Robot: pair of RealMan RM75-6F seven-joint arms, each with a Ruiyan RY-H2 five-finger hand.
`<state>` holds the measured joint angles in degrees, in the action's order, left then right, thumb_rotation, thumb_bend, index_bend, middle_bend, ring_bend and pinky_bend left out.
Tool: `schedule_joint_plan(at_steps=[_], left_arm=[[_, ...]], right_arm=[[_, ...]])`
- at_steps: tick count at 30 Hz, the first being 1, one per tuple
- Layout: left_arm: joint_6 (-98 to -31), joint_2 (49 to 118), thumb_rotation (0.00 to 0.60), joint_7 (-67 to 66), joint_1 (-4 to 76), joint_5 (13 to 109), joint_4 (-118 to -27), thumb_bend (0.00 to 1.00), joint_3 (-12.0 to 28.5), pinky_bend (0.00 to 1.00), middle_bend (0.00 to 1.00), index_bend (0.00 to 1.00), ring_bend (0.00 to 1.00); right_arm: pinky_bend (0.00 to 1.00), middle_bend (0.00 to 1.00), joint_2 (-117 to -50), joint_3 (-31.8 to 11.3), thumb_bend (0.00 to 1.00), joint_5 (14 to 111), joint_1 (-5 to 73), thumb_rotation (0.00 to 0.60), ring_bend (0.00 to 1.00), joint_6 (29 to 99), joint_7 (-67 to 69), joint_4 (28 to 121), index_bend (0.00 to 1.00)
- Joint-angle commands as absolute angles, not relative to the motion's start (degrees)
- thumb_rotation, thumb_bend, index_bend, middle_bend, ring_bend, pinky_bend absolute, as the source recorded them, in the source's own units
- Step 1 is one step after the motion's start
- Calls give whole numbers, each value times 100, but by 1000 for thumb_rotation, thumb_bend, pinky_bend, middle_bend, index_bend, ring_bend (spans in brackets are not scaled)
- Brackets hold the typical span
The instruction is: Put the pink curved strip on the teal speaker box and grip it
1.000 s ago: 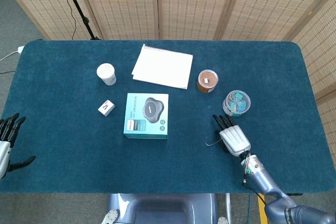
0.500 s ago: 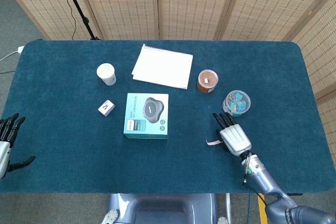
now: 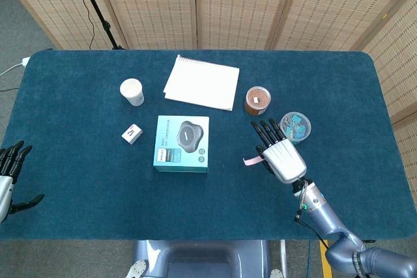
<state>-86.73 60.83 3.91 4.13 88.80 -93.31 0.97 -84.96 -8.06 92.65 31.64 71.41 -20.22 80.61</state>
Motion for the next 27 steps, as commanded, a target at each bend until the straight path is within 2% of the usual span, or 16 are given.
schedule_joint_plan(at_steps=[1,14,18,27], left_arm=[[-8677,6077,600,412,409,8881,-9330,0,97,0,0,0,0],[-8701,6032,600,537,410,8905,-9319,0,106,0,0,0,0],[-8687,6003,600,624,413,8880,-9307,0,116,0,0,0,0],[-8645,5972,600,681,424,8833,-9318,0,129,0,0,0,0]], right_arm=[[0,0,-8641,-998,527,9399,3406,600,0,7177,-2264,7958,655],[0,0,-9295,-1401,547,9372,4209,600,0,6764,-3462,7641,660],[0,0,-9838,-1437,550,9579,4466,600,0,6954,-3994,7085,660],[0,0,-10429,-1598,557,9595,4788,600,0,7132,-4491,6633,661]])
